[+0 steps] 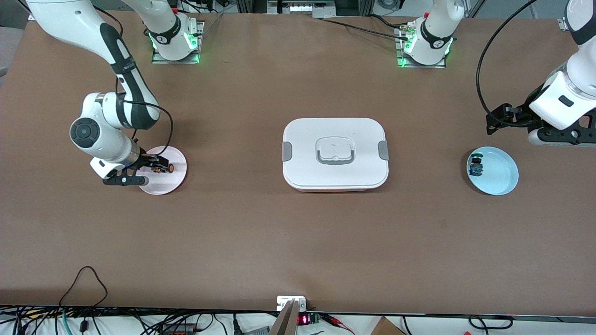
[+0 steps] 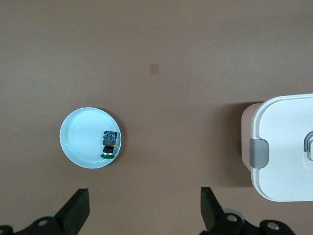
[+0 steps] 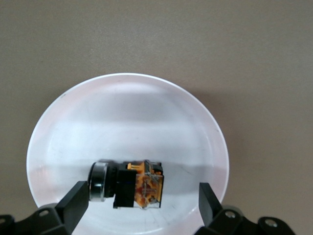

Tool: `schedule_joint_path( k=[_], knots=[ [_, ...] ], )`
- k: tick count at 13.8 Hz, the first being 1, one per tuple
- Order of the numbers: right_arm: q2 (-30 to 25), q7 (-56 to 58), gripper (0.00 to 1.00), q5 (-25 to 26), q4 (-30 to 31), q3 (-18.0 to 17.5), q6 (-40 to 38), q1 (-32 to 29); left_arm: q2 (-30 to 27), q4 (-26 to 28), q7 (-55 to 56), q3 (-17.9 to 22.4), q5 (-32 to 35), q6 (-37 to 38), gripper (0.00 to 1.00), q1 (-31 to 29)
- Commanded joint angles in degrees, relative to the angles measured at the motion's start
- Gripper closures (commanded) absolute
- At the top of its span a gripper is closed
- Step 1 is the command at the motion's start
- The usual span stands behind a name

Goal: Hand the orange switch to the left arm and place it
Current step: 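Close the right gripper on the orange switch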

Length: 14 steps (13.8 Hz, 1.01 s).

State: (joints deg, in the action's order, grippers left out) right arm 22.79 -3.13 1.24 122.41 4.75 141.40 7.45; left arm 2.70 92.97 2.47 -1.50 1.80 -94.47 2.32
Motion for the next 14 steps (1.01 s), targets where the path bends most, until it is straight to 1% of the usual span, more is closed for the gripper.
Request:
schedule_joint_path(
  k=[1, 14],
  knots=[
    [0.67, -1.26, 0.00, -0.45, 0.46, -0.18, 1.95, 0.37, -0.94, 0.20, -0.54, 0.09, 1.10, 0.77, 0.00, 0.14],
    [2.96, -1.26, 0.00, -1.06, 0.81, -0.44, 2.48, 1.60, -0.94, 0.20, -0.54, 0.09, 1.10, 0.77, 0.00, 0.14]
  ],
)
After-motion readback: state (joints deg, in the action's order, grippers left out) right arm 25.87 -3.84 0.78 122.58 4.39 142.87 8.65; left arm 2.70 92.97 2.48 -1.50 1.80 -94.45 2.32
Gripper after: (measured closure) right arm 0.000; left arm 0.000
